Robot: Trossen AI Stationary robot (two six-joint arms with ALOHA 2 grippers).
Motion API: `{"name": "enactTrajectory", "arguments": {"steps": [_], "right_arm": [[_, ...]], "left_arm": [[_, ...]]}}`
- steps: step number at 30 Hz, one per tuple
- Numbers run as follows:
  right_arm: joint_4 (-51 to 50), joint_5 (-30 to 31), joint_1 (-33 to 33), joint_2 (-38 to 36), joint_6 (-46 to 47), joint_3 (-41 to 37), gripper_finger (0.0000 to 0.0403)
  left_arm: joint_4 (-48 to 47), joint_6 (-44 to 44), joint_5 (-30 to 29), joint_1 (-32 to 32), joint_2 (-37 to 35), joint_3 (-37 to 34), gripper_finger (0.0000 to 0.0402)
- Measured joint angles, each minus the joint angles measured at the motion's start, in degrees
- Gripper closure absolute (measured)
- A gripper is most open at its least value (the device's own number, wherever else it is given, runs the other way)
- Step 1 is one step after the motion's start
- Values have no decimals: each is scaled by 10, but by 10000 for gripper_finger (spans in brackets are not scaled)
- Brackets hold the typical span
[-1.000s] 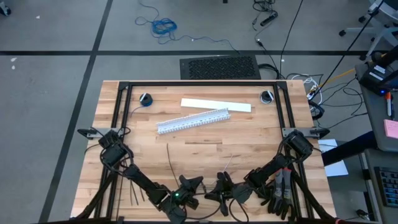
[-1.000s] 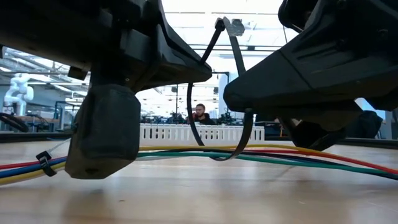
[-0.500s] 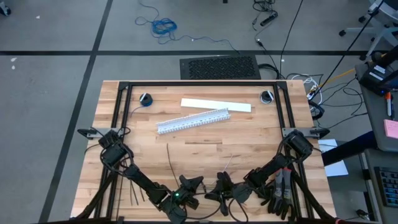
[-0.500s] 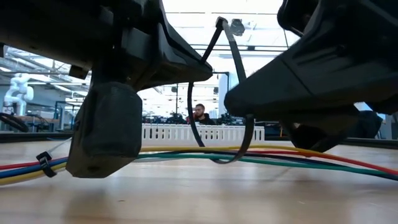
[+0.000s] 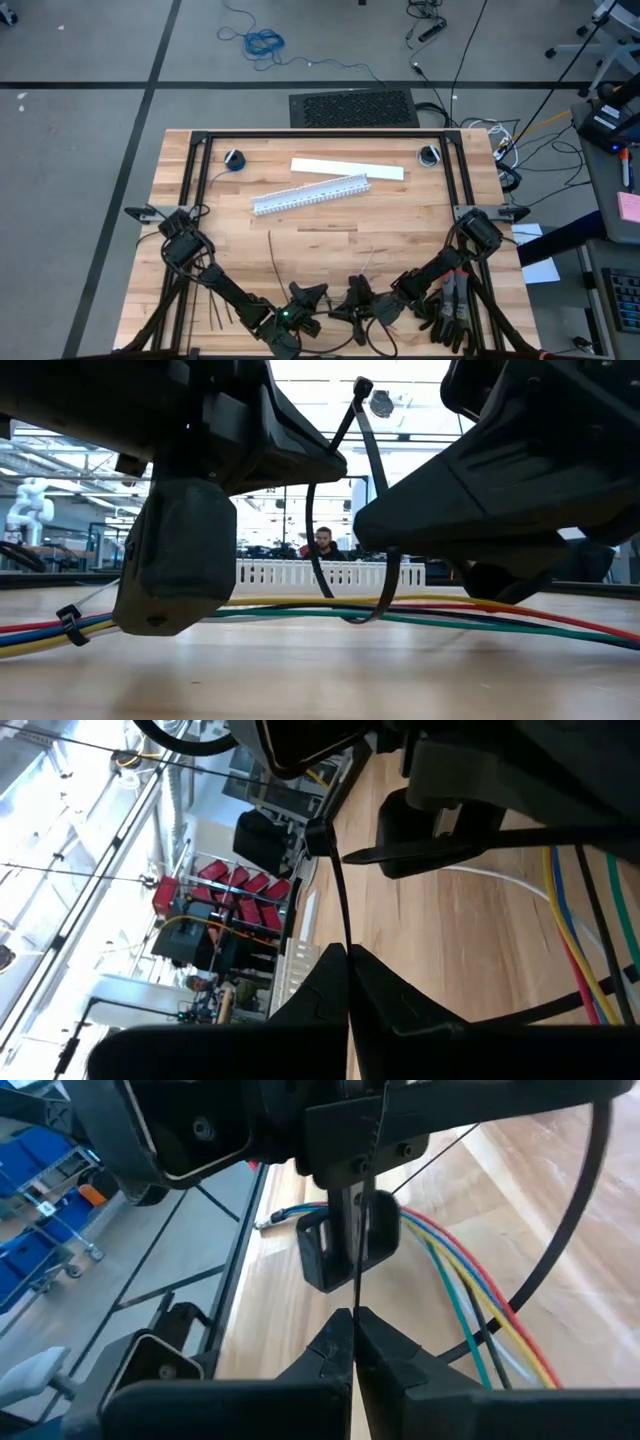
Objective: Ziptie cables
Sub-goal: Wrap the colored loose cables with the black zip tie
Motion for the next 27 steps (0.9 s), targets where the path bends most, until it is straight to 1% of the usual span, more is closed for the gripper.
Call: {"name": "enactTrajectory", "arguments": {"steps": [11, 27], "right_arm": [[0, 7, 1, 0, -1, 0, 403], [0, 8, 4, 0, 2, 0, 403]], "left_arm": [[-17, -3, 0, 0, 0, 0, 402], [-16, -3, 0, 0, 0, 0, 402]]}}
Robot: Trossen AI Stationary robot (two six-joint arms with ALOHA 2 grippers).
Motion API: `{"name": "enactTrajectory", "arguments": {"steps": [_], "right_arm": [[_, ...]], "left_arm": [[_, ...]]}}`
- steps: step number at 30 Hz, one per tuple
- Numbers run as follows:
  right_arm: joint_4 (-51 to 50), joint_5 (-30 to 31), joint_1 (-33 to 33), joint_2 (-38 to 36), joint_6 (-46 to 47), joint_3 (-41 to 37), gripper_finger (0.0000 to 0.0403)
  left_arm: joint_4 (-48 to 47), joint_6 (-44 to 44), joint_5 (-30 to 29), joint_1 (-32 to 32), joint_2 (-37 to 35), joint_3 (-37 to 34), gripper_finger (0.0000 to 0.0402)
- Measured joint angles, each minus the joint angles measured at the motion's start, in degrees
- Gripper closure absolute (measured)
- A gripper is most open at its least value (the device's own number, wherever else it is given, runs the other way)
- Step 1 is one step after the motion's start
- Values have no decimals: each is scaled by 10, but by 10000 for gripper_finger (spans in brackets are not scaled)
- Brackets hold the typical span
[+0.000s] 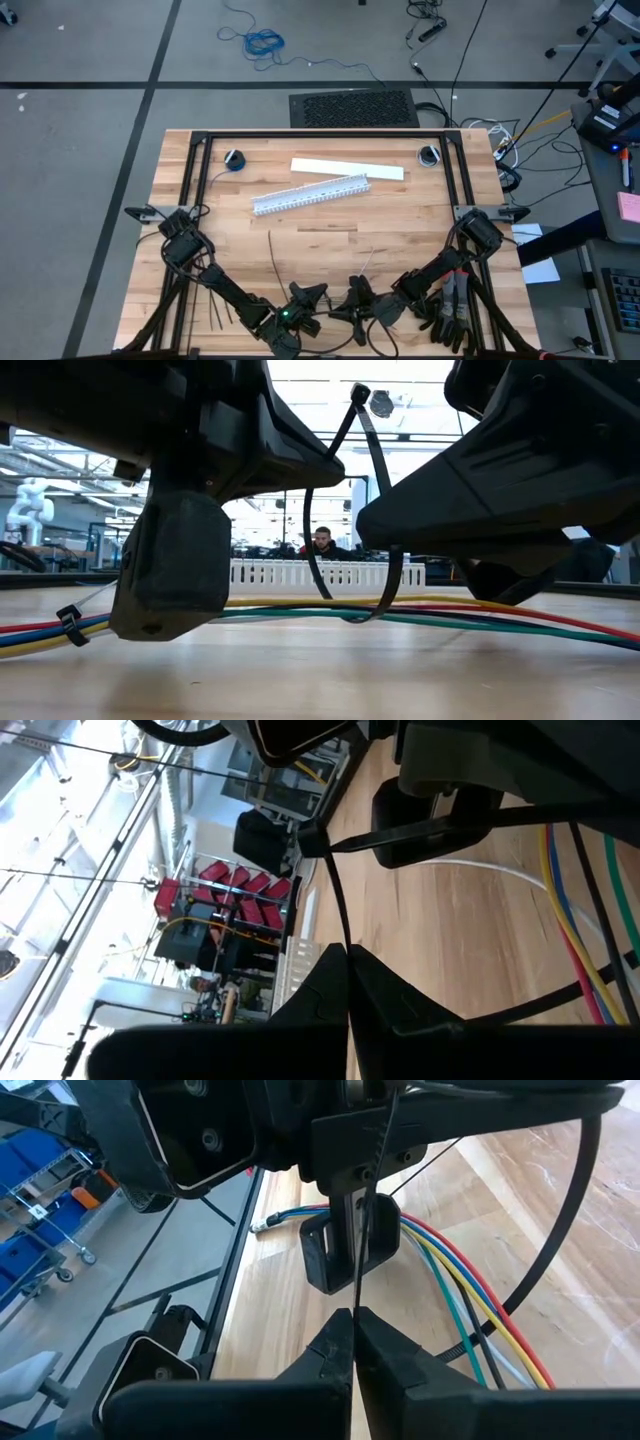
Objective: Ziptie cables
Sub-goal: Wrap the colored loose cables with the black zip tie
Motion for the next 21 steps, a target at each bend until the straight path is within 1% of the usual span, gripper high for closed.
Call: {"name": "enactTrajectory", "arguments": {"steps": [21], "right_arm": [[0, 0, 1, 0, -2, 0, 403]], "left_arm": [[0, -1, 0, 0, 0, 0, 402]]}}
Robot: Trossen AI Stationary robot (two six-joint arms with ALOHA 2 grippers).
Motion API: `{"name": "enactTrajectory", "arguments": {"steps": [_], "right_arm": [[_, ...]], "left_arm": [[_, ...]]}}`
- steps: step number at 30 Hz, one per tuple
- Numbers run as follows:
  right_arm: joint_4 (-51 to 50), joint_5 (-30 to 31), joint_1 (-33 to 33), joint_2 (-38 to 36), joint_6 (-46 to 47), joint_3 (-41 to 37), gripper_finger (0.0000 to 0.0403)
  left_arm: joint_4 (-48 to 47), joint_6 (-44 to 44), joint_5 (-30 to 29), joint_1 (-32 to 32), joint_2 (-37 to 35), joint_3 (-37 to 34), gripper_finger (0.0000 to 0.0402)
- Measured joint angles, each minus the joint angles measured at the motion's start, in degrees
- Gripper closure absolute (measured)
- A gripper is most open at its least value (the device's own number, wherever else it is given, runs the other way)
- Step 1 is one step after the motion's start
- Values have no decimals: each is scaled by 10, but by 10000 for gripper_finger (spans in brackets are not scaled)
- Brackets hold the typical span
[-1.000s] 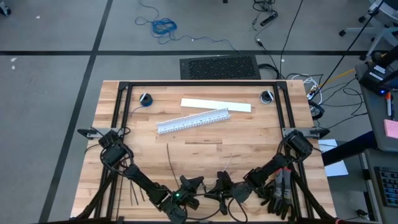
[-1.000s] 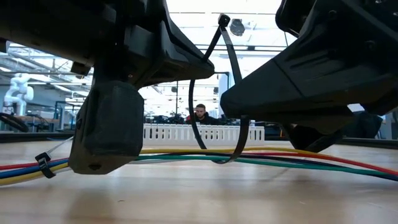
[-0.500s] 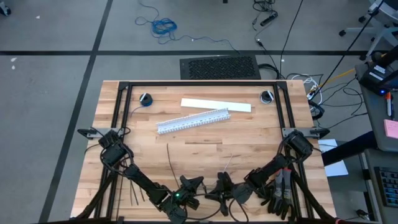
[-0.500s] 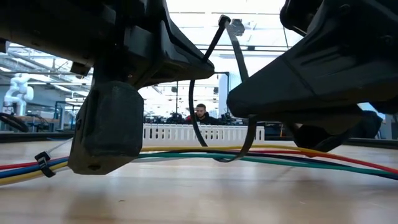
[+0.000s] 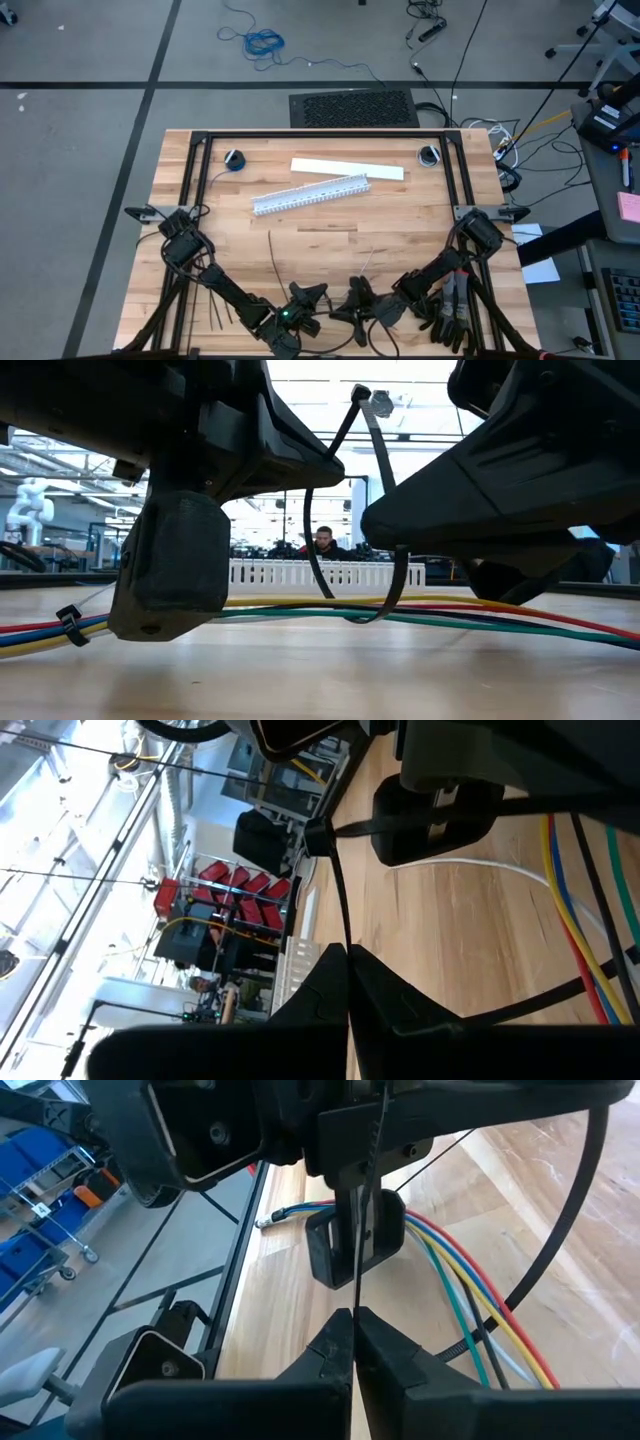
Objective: Ziptie cables
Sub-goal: Wrap the colored loose cables with the black zip tie
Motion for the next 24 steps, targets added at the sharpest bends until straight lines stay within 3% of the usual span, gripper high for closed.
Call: {"name": "enactTrajectory", "arguments": {"steps": [24], "right_arm": [[25, 14, -4, -2, -16, 0, 403]], "left_arm": [[-16, 0, 0, -11, 1, 0, 402]]}}
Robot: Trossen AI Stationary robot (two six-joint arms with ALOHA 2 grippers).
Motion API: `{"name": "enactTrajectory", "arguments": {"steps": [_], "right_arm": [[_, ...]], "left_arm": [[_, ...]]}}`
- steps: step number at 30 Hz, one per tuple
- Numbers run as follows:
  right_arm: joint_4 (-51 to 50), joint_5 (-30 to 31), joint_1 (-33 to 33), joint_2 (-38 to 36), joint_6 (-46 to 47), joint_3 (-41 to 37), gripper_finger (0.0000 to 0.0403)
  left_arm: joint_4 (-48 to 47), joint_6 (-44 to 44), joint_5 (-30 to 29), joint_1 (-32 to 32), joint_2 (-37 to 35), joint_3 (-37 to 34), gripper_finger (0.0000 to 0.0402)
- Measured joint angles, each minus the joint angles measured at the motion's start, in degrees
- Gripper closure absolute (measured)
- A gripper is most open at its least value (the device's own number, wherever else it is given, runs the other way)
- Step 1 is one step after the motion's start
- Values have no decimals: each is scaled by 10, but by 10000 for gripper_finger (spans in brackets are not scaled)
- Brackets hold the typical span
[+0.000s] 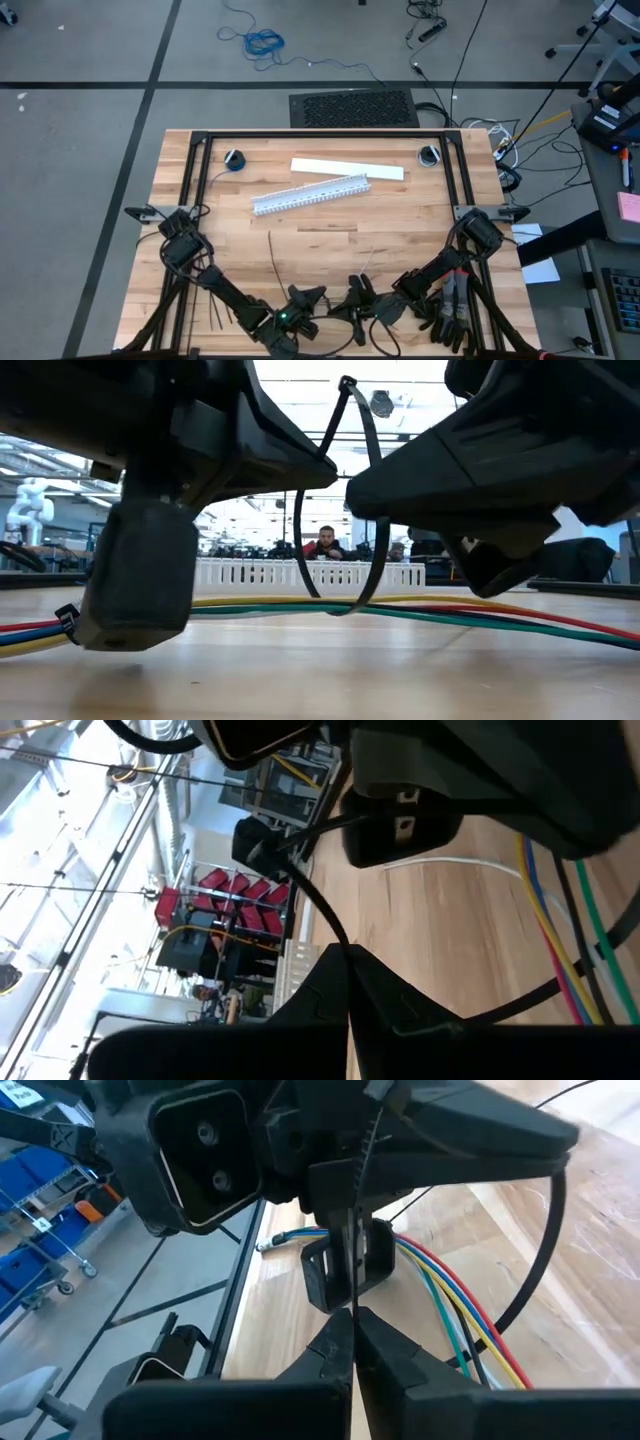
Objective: Ziptie cables
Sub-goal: Wrap the colored loose cables with the black zip tie
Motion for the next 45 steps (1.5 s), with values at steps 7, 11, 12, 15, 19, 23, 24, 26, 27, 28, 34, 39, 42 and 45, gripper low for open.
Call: {"name": "enactTrajectory", "arguments": {"steps": [7, 11, 12, 15, 19, 23, 24, 26, 27, 28, 34, 39, 42, 45], "right_arm": [[3, 0, -10, -6, -4, 0, 403], [9, -6, -11, -6, -1, 0, 403], [11, -14, -11, -6, 3, 0, 403], [10, -31, -13, -6, 19, 0, 403], [10, -34, -13, -6, 28, 0, 403], [10, -34, -13, -6, 34, 0, 403], [10, -34, -13, -6, 35, 0, 403], [11, -33, -13, -6, 37, 0, 403], [11, -33, -13, -6, 39, 0, 403], [12, -33, -13, -6, 39, 0, 403], [14, -17, -13, -6, 45, 0, 403], [13, -15, -13, -7, 49, 0, 403], [7, -4, -16, -7, 49, 0, 403], [6, -1, -23, -7, 46, 0, 403]], "left_arm": [[-2, 4, 13, 0, 0, 0, 402], [-2, 7, 13, 3, 0, 0, 402], [-2, 14, 13, 3, 0, 0, 402], [-1, 47, 2, 4, 0, 0, 402], [3, 110, -7, 4, 0, 1, 402], [4, 194, -36, 4, 0, 10, 402], [3, 210, -36, 4, 0, 11, 402], [-2, 228, -31, 4, 0, 17, 402], [-9, 230, -28, 4, 0, 20, 402], [-24, 230, -26, 4, 0, 24, 402], [-127, 227, -26, 4, 0, 27, 402], [-147, 229, -30, 4, 0, 27, 402], [-148, 229, -30, 1, 0, 27, 402], [-152, 229, -30, -5, 0, 27, 402]]}}
